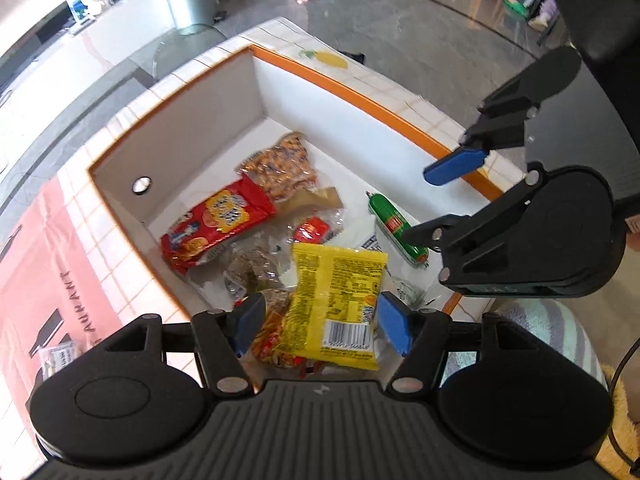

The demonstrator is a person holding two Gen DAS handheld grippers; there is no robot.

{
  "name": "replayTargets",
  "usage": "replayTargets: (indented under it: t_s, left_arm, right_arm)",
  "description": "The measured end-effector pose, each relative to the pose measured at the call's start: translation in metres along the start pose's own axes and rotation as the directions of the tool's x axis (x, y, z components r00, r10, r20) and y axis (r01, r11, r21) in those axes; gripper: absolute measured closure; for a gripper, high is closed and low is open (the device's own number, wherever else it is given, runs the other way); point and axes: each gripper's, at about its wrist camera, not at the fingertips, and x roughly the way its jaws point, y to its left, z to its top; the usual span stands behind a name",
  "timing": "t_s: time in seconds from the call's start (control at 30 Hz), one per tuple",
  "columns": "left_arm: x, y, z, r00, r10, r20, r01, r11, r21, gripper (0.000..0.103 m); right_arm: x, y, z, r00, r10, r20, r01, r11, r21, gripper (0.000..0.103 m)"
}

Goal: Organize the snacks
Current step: 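Carry both items into the orange box and open both grippers, then move both tools back over the white bag and quail-egg pack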

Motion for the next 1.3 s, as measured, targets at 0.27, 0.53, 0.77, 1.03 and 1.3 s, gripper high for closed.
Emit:
replayTargets:
  t_s: [0.27,0.53,0.77,1.03,1.3]
  left_arm:
    - [-0.035,0.026,-0.017,0.997,0.05,0.062,-0.044,0.995,-0.095,0.027]
    - [-0.071,0.062,-0.047,0.987,0.109,0.116,-0.084,0.976,-0.203,0.027]
    - [-0.094,0.096,-0.082,0.973,0.168,0.157,-0.115,0.947,-0.3,0.027]
    - [-0.117,0.14,-0.135,0.944,0.259,0.203,-0.155,0.894,-0.421,0.027]
    - [-0.129,0.189,-0.188,0.909,0.342,0.239,-0.159,0.813,-0.56,0.02]
  right_arm:
    - [-0.027,0.022,0.013,0.998,-0.029,0.052,0.03,0.999,-0.018,0.06]
    - [-0.052,0.063,0.032,0.988,-0.033,0.153,0.038,0.999,-0.029,0.059]
    - [-0.056,0.109,0.051,0.974,-0.009,0.227,0.014,1.0,-0.02,0.059]
    - [-0.049,0.162,0.056,0.929,-0.015,0.37,0.012,1.0,0.012,0.059]
    - [-0.011,0.205,0.054,0.887,0.064,0.458,-0.126,0.986,0.106,0.053]
